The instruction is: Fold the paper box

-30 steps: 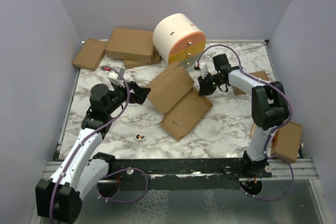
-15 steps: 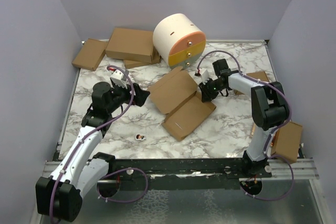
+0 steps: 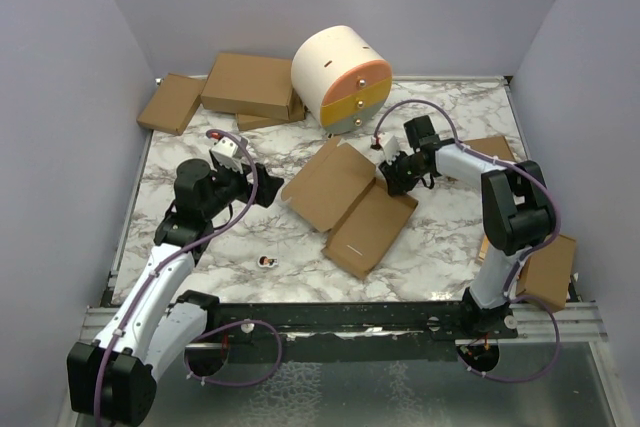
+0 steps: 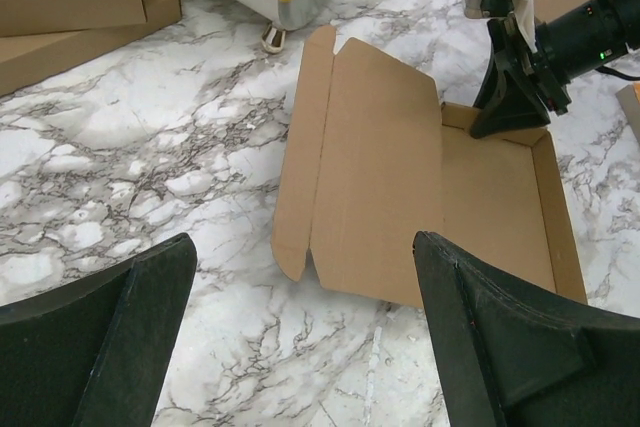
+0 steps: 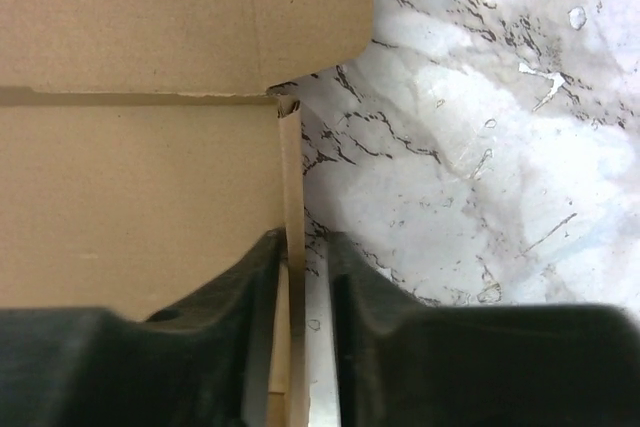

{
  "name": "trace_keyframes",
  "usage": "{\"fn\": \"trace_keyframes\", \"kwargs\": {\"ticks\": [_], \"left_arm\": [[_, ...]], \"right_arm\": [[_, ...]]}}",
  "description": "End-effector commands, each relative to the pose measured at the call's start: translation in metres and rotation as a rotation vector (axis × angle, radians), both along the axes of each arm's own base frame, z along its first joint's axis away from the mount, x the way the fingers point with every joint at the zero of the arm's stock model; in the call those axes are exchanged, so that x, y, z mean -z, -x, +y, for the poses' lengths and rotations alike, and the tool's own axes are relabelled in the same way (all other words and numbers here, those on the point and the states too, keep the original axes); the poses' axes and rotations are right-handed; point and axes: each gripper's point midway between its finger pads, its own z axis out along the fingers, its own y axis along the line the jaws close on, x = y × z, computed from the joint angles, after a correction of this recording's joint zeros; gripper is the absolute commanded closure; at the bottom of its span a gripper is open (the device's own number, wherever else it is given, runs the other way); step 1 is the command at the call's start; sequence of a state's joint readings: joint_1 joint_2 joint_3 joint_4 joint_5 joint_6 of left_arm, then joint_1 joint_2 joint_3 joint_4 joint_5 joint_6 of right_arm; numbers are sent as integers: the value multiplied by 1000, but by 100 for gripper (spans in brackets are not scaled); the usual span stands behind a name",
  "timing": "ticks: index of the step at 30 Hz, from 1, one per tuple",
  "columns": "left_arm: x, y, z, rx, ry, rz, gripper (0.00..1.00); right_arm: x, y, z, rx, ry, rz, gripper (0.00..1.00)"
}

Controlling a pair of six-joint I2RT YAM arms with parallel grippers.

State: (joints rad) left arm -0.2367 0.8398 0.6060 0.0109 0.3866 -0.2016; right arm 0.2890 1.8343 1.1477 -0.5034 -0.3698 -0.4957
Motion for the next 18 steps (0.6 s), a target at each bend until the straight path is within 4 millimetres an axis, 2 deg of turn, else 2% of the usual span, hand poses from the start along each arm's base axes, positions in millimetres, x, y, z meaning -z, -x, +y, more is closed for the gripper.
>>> {"fn": "trace_keyframes", "kwargs": {"ticks": [1, 7, 16, 18], "left_arm": [[5, 3, 6, -22, -27, -6, 8], [4, 5, 9, -30, -31, -14, 8], [6, 5, 10, -35, -35, -11, 8], [6, 5, 10, -35, -35, -10, 8]], "right_arm": [[-11, -2, -5, -9, 32, -53, 68], [-20, 1, -10, -34, 52, -86, 66], [-10, 15, -18, -65, 74, -42, 65], [-5, 16, -21, -60, 92, -40, 69]]}}
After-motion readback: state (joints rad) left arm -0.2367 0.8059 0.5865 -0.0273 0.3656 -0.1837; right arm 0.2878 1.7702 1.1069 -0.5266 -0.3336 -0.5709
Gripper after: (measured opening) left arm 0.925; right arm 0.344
